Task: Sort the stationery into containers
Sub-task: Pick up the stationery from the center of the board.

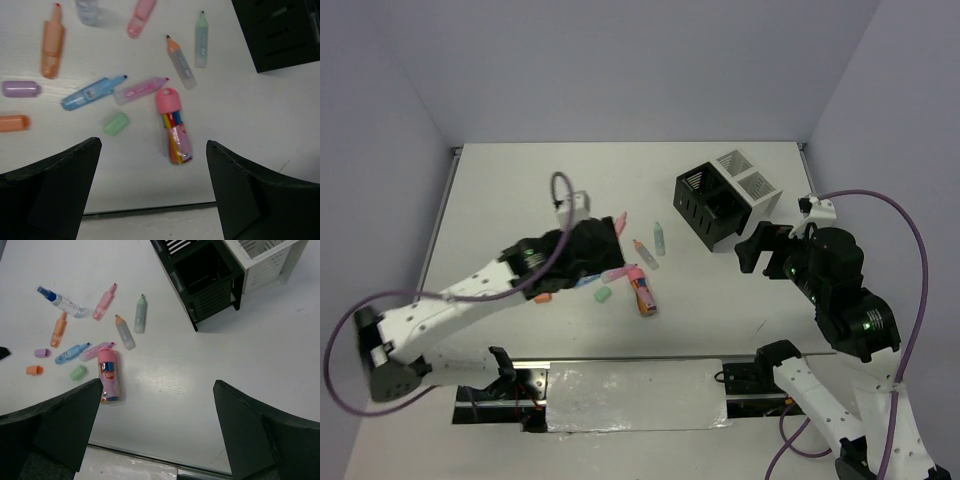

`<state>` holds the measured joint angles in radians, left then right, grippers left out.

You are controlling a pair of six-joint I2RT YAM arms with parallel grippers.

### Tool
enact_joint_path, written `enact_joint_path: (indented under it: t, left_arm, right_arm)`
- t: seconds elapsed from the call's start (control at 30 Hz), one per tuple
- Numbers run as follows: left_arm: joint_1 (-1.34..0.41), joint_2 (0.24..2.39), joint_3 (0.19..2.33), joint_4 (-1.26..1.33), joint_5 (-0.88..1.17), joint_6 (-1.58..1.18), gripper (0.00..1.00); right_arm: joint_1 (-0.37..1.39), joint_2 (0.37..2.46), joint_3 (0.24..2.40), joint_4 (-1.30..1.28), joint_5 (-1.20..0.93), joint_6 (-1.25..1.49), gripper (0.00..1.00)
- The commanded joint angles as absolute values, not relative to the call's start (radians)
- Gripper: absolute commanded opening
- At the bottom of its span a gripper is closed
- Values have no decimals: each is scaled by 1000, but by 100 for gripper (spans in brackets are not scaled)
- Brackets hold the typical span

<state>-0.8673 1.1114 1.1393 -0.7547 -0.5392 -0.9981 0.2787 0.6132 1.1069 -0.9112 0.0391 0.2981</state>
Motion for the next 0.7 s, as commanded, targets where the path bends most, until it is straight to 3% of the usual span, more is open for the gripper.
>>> enact_joint_path:
  t: [0.0,0.07,0.27,0.67]
  left_arm:
    - [-1047,1331,1271,-885,-738,-1325,99]
    - [-1121,1499,1372,-1039,-776,-1502,99]
    - [-1147,1807,1534,-1097,-778,-1531,99]
    - [-1121,1922,1425,-822,-637,-1427,92]
  right_arm:
    - [275,624,1131,-911,11,298,100]
    - [275,618,1132,-908,6,293,100]
    - [275,588,1132,-926,-26,278,100]
    - [275,561,1126,-940,-54,262,100]
